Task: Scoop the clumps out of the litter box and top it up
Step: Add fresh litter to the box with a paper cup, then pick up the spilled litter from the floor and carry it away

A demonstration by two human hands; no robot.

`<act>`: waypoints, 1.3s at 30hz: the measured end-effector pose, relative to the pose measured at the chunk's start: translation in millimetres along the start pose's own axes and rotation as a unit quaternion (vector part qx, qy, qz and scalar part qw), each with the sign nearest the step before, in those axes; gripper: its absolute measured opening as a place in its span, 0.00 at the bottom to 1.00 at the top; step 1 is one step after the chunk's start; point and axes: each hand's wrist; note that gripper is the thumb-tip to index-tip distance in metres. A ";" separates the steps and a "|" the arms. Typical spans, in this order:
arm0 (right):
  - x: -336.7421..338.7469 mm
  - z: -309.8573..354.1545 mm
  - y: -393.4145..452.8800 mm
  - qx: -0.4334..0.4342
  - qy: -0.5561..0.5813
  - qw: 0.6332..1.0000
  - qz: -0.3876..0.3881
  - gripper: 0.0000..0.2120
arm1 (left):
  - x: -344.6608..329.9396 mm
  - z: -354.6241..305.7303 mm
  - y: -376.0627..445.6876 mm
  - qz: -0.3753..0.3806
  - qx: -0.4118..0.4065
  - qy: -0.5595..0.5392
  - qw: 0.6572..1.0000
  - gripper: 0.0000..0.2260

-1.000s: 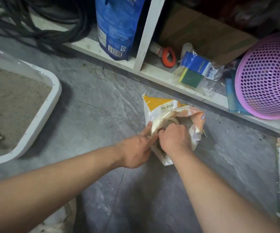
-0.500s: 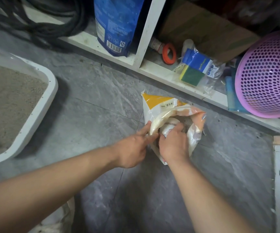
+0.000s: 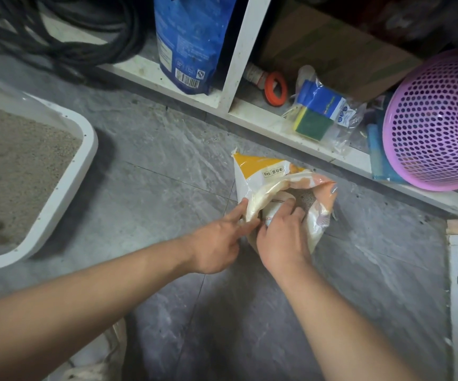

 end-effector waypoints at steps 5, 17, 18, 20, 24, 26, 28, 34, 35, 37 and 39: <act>17.8 2.5 -16.0 0.092 0.000 0.994 -0.058 0.12 | 3.7 -0.3 -11.1 -0.061 0.009 -0.060 0.996 0.30; -7.1 90.9 -48.7 0.330 0.187 0.925 0.033 0.05 | 27.3 49.4 -113.0 -0.173 0.131 -0.102 0.971 0.23; -5.0 100.6 -50.6 0.341 0.189 0.920 0.040 0.05 | 32.8 52.7 -126.5 -0.176 0.147 -0.102 0.968 0.23; 7.1 121.7 -56.3 0.349 0.193 0.916 0.046 0.05 | 49.8 51.9 -157.6 -0.187 0.184 -0.115 0.958 0.23; 63.9 166.0 -91.5 0.344 0.222 0.910 0.070 0.06 | 92.0 13.9 -246.4 -0.239 0.257 -0.185 0.918 0.20; 102.4 184.5 -122.0 0.336 0.235 0.907 0.094 0.08 | 108.5 -16.7 -299.5 -0.257 0.292 -0.214 0.896 0.18; 141.1 197.5 -155.7 0.330 0.249 0.904 0.108 0.08 | 119.4 -51.8 -352.5 -0.284 0.323 -0.247 0.868 0.16; 228.6 209.7 -261.7 0.324 0.265 0.896 0.145 0.10 | 129.8 -161.6 -489.9 -0.389 0.374 -0.376 0.754 0.12; 235.2 210.1 -277.0 0.318 0.268 0.897 0.151 0.10 | 128.3 -173.4 -506.6 -0.404 0.377 -0.393 0.735 0.11; 240.6 211.6 -303.6 0.309 0.271 0.897 0.160 0.11 | 125.7 -186.2 -532.9 -0.423 0.383 -0.417 0.708 0.12; 234.5 214.6 -323.1 0.296 0.264 0.903 0.166 0.11 | 121.1 -184.6 -554.0 -0.437 0.389 -0.433 0.686 0.13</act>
Point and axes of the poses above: each hand's wrist, its own y-axis towards the middle knuckle, its own x-axis out of the back of the hand, z = x × y, and after that the axes turned 4 degrees about y, right-handed
